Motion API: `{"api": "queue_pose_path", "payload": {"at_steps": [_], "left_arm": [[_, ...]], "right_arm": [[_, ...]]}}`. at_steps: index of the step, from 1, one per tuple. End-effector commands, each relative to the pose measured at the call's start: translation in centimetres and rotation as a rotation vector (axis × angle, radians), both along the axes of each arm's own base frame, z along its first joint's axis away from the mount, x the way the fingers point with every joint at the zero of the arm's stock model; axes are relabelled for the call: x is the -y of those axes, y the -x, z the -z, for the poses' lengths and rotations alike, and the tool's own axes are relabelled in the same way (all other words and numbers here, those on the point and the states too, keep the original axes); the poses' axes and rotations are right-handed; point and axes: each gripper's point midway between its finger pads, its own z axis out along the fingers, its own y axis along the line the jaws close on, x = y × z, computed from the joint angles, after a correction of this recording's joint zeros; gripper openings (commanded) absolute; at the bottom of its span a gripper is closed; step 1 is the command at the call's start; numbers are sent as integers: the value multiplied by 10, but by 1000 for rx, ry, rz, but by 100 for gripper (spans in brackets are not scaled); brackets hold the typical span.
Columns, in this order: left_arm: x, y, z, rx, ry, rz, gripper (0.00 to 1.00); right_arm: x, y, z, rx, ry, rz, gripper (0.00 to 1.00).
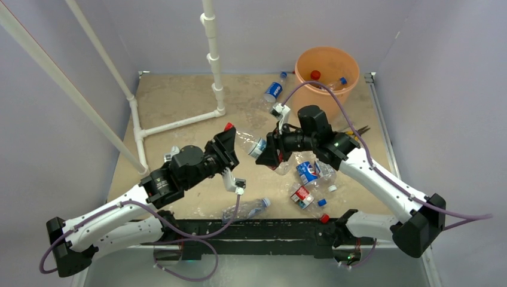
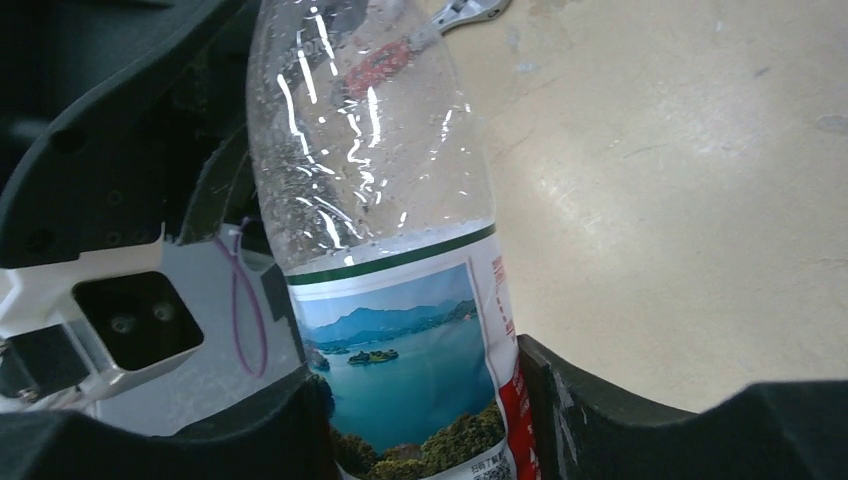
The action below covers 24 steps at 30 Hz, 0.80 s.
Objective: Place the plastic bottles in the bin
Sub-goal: Pick up the plastic bottle at the center of the board.
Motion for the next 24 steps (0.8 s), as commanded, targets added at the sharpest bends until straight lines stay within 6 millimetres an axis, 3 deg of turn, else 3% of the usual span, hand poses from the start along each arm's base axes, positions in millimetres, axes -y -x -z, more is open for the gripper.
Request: {"api": "queue_pose_path", "payload": {"at_steps": [1,6,7,8,9,12,18,20,24], "left_arm": [[5,5,-34,25,157,29,1],[6,9,-42,-35,287,38,40],[5,8,-40,-44,296,30,69],[3,8,-38,-55,303,23,83],[2,8,-37,-70,317,13,90],[-5,8,-42,-137,457,-21,96],[-18,23,-67,-302,813,0,99],[-24,26,-77,-407,1007,-4,99],[-52,22,-106,-673,1619,-76,99]], "right_arm": [[2,3,-13,62,-36,-10,52],[7,2,-29,106,-61,22,41],[9,1,-33,118,-66,36,40],[11,1,-38,129,-70,51,38],[14,2,-44,137,-79,67,37],[37,-19,-78,257,-114,273,36],[82,-13,-150,451,-355,502,38],[92,-7,-161,498,-425,533,39],[96,4,-160,557,-540,523,39]]}}
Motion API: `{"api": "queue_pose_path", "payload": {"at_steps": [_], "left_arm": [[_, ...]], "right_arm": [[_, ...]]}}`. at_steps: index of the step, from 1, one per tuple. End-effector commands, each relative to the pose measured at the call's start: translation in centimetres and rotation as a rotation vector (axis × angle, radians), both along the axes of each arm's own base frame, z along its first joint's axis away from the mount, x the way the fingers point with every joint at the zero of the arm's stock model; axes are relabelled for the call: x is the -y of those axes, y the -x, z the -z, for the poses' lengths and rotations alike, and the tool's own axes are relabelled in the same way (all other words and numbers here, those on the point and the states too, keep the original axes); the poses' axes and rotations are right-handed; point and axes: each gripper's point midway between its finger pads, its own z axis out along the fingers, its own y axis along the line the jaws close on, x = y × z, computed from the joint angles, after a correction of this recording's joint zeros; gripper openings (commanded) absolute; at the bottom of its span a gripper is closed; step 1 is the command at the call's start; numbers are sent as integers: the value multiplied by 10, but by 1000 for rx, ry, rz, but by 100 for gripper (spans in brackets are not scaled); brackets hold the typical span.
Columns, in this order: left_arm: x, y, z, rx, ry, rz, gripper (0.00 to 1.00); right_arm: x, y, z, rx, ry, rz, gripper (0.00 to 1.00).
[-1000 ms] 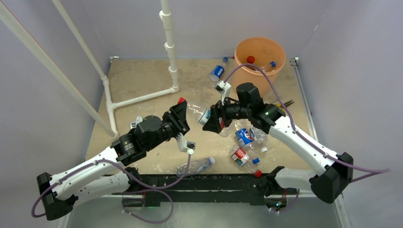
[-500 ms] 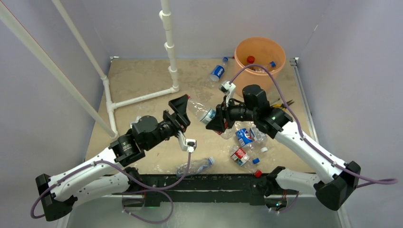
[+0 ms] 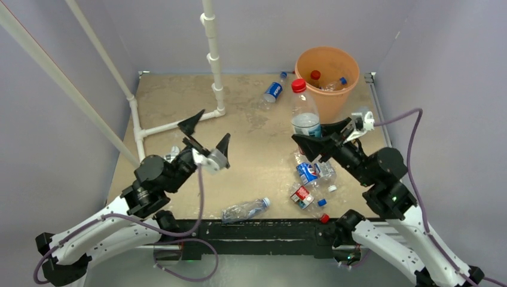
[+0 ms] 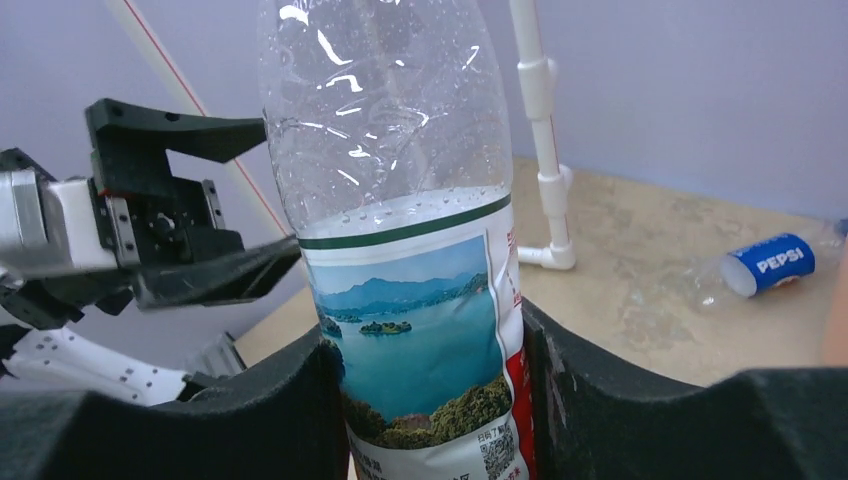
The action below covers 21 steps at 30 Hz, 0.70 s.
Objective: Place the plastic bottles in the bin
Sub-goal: Pick up the plastic bottle at the center of the board, then place the plastic bottle in the trash bin.
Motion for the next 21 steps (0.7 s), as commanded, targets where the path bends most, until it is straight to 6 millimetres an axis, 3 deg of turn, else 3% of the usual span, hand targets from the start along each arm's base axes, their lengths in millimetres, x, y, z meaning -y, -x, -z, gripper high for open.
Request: {"api": "queue_pose_path", "payload": {"at_steps": [1,6,9,14,18,21], "left_arm": [[-22,2,-43,-355,774,2,99],[18,2,-42,-675,999,110,99],[56,8,-39,-808,1044,252,99],[94,33,-74,-890,1118,580,98],[120,37,-83,-929,1054,676,91],[126,42,-93,-912,1038,733,87]], "right_arm": [[6,-4,-12,111,-155,38,39],[-6,2,5,148,-185,-36,39],[-18,11,14,167,-204,-124,39],[-21,29,28,198,-283,-212,38],[-24,33,35,193,-294,-245,38],[-27,32,38,180,-291,-258,38]]}}
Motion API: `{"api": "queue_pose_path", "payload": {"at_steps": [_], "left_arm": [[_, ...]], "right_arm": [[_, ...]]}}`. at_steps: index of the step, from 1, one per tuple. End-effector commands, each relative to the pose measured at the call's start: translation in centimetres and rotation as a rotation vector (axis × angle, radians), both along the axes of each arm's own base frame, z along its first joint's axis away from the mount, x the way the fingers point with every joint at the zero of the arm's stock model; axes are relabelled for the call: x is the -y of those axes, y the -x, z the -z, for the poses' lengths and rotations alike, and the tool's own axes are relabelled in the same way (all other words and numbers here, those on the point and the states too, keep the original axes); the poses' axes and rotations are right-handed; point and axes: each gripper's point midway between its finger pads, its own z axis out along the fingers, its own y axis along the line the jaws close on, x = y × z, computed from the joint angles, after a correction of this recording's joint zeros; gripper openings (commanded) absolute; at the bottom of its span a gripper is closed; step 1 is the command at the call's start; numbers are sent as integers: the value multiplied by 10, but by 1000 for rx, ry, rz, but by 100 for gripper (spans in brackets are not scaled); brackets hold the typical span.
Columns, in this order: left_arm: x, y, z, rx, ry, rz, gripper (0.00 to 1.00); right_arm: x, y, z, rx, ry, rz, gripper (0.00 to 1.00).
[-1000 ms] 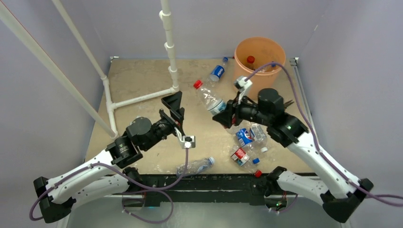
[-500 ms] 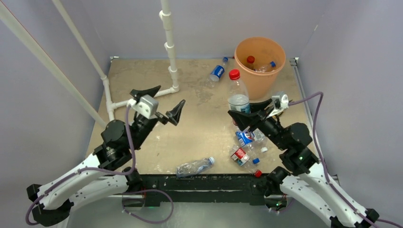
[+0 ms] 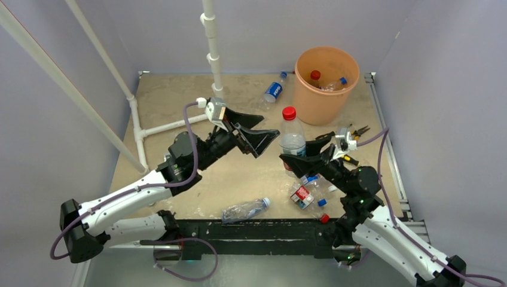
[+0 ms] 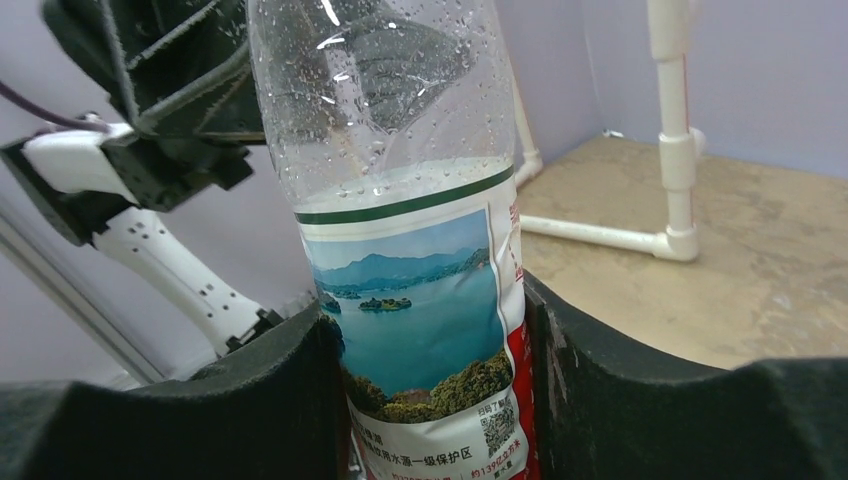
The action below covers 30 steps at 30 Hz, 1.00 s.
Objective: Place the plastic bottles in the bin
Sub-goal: Place the plastic bottle in the trash bin.
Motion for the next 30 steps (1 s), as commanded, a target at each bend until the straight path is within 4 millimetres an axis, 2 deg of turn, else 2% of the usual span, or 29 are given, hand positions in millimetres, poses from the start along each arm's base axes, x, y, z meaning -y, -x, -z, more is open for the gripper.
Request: {"api": "queue_pose_path", "payload": {"at_steps": [1,6,11,15,17,20,23,30], "left_arm": [[5,28,-64,105,169,155,85],[12,26,-70,115,169,168,80],[22,33,-77,152,170,235,78],[35,39,-58,150,111,299,79],[37,41,-46,145,84,314,89],[29,39,-31,132,73,275,99],[26,40,-27,130,74,272,99],[53,39,-16,86,31,362,96]], "right_arm": [[-1,15,-27,84,-77,-63,38],[-3,13,-20,64,-66,-67,38],[-3,12,-19,54,-72,-64,37],[3,13,-32,62,-130,-49,36],[5,16,-40,72,-155,-58,36],[3,21,-50,95,-169,-85,36],[-1,20,-50,94,-159,-102,36],[-9,15,-41,63,-151,-124,36]]}}
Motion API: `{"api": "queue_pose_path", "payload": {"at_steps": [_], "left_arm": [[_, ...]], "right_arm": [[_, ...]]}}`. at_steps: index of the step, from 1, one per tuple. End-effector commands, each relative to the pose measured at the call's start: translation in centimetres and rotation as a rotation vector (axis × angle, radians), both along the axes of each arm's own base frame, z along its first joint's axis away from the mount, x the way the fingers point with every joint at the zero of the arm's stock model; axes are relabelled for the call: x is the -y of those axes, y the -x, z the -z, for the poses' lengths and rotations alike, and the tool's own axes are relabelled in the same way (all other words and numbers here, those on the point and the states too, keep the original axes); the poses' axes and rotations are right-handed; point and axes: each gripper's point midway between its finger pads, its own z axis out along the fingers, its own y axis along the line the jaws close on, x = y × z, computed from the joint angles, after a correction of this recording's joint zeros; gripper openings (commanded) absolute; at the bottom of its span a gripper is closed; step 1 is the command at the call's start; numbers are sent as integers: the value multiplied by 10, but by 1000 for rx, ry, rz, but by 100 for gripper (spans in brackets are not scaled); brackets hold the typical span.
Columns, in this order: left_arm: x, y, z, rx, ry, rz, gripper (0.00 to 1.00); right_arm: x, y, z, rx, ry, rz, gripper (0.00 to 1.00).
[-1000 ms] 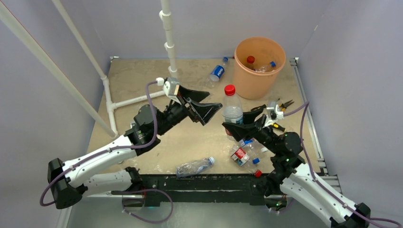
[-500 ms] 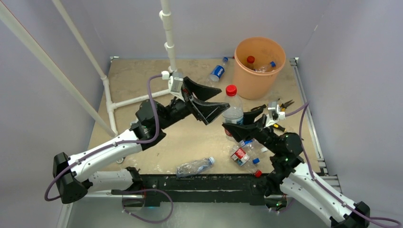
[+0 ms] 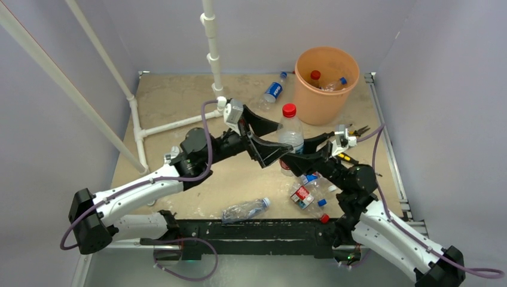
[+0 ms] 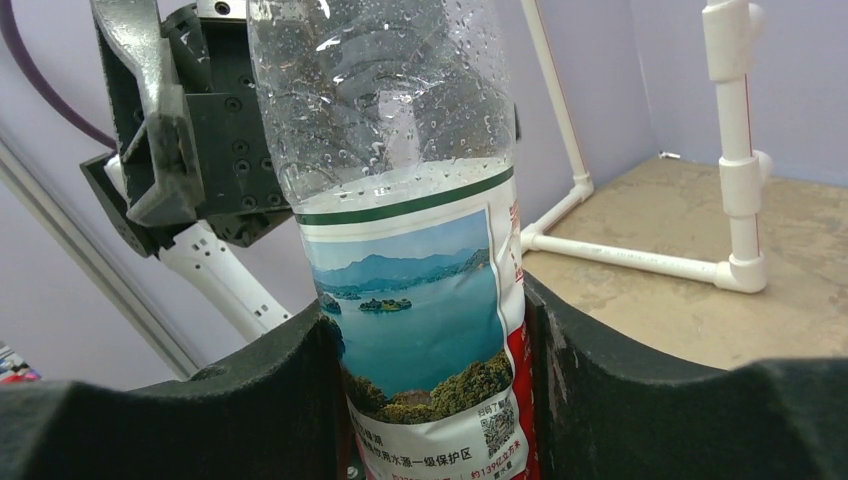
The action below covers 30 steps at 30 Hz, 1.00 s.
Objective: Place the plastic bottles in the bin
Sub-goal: Place the plastic bottle in the trash bin.
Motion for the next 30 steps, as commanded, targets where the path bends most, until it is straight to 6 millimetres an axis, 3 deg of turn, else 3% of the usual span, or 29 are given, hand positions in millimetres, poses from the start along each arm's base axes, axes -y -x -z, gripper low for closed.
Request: {"api": "queue_pose_path", "payload": {"at_steps": [1,4,9,11,16,20,24,26,30], "left_arm": [[12,2,-12,7,14,57,94],[17,4,-10,13,15,84,87],[20,5,-13,29,33,101,53],[19,5,-14,34,38,97,44],[12,5,-16,49,41,68,30],[-3,-5,-15,55,25,-36,25],[-21,-14,-12,87,-25,-147,19],[-28,-15,-6,127,-80,-179,19],[-26,-3,29,211,-250,-113,14]], "right_arm": [[0,8,-22,50,-43,-31,36],[-3,6,-20,42,-23,-30,37],[-7,4,-15,32,1,-41,38],[-8,4,-13,28,14,-46,41],[-9,-3,-9,-27,62,-19,79],[4,-9,-17,-52,122,69,99],[19,1,-42,4,193,119,99],[26,9,-66,47,195,133,99],[39,12,-114,72,122,182,97]]}}
